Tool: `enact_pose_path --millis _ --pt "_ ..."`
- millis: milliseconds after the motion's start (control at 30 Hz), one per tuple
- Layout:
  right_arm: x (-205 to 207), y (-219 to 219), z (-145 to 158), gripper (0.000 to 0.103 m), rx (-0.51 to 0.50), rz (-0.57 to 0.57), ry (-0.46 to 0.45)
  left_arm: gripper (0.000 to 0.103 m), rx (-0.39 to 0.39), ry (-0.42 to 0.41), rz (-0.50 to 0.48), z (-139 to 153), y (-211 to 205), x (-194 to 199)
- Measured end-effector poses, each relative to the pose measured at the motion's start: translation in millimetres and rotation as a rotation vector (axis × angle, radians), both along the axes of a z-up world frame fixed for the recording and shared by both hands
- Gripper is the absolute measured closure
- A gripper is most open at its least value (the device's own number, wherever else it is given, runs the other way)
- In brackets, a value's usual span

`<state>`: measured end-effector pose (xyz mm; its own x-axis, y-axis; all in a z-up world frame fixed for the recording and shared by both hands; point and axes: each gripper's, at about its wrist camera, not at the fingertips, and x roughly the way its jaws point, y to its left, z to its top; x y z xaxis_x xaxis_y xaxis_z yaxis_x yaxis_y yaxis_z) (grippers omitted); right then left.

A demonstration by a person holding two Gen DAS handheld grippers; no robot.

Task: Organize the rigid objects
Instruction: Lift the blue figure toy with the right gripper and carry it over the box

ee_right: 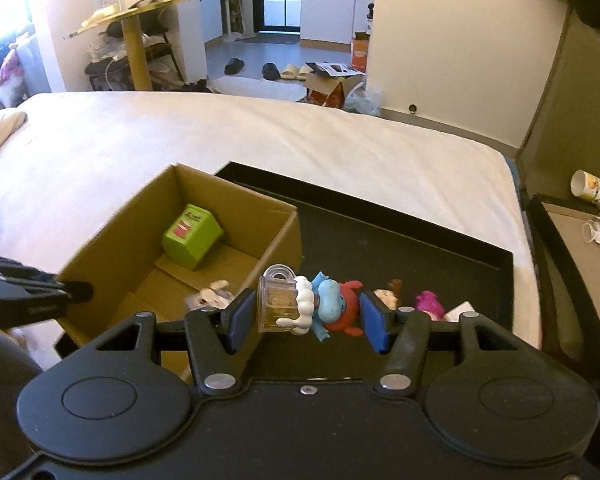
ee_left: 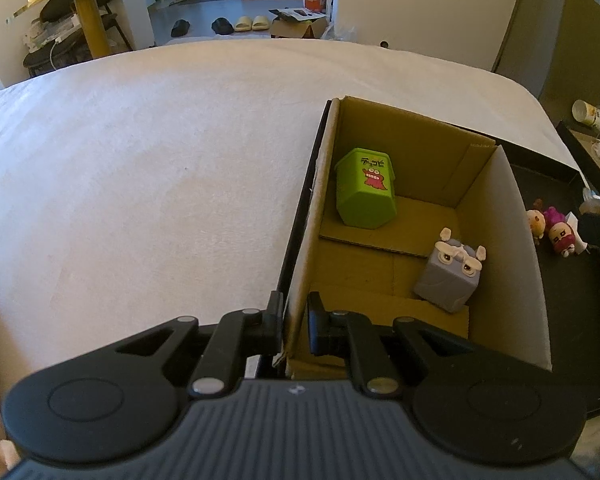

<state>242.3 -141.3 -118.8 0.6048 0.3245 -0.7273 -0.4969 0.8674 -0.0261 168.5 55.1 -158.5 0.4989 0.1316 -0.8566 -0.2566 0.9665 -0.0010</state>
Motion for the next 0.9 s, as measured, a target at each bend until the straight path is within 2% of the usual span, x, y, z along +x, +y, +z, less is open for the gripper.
enact_pose_path --millis 133,467,900 --pt "0.0 8.6 7.3 0.048 0.041 0.008 0.024 0.092 -0.013 -0.005 0.001 0.4 2.2 -1.1" --pt "-3.7 38.9 17.1 0.048 0.039 0.064 0.011 0.092 -0.04 -0.02 0.002 0.9 7.1 -3.6" --pt "-5.3 74.7 -0.8 0.048 -0.028 0.14 0.033 0.092 -0.075 -0.033 0.001 1.9 14.2 -6.2"
